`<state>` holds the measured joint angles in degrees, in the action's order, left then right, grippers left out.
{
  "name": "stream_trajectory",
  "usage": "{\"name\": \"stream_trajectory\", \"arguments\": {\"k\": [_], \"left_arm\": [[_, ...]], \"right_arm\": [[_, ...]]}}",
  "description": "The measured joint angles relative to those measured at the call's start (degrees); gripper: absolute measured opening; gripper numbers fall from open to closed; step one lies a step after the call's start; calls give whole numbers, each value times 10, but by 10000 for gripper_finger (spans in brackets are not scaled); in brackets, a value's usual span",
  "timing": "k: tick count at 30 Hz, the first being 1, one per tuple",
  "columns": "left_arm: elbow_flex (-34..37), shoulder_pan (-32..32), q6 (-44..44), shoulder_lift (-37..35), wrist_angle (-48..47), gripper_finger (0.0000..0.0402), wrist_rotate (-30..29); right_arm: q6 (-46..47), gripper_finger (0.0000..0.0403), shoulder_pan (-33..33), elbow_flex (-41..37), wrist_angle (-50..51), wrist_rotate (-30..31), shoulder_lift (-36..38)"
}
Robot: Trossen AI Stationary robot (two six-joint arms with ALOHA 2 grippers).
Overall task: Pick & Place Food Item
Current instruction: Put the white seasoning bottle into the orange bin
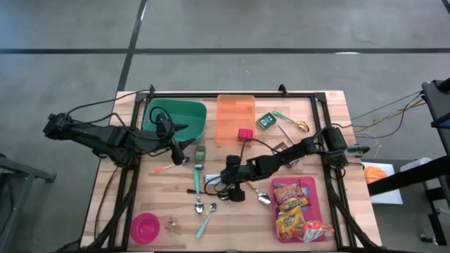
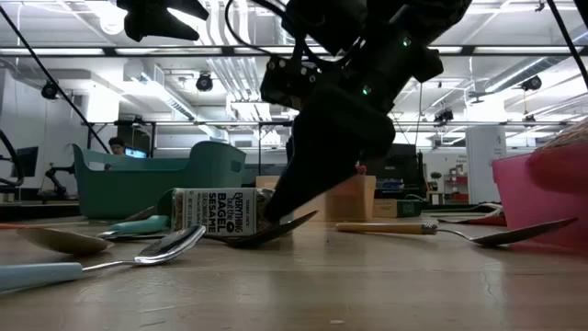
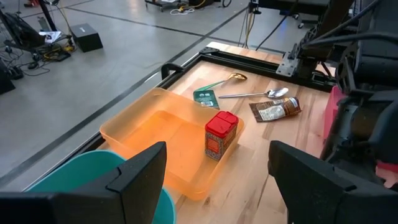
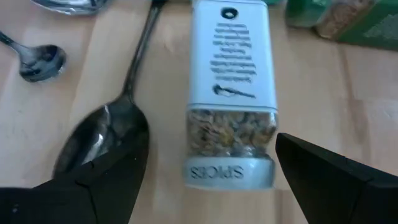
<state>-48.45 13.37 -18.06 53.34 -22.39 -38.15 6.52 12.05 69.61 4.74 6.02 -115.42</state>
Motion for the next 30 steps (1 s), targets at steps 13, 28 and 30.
{"name": "stream_trajectory", "arguments": {"k": [13,28,30], "left_arm": [[0,0,-5,2,0,285,0],[0,0,-5,4,0,285,6],[0,0,-5,6,-1,285,7]], "right_arm": [[-1,308,0,-3,-6,0,2],[-2,176,-1,-6,-10,2,2],[-2,177,-1,-8,-11,2,2]]}}
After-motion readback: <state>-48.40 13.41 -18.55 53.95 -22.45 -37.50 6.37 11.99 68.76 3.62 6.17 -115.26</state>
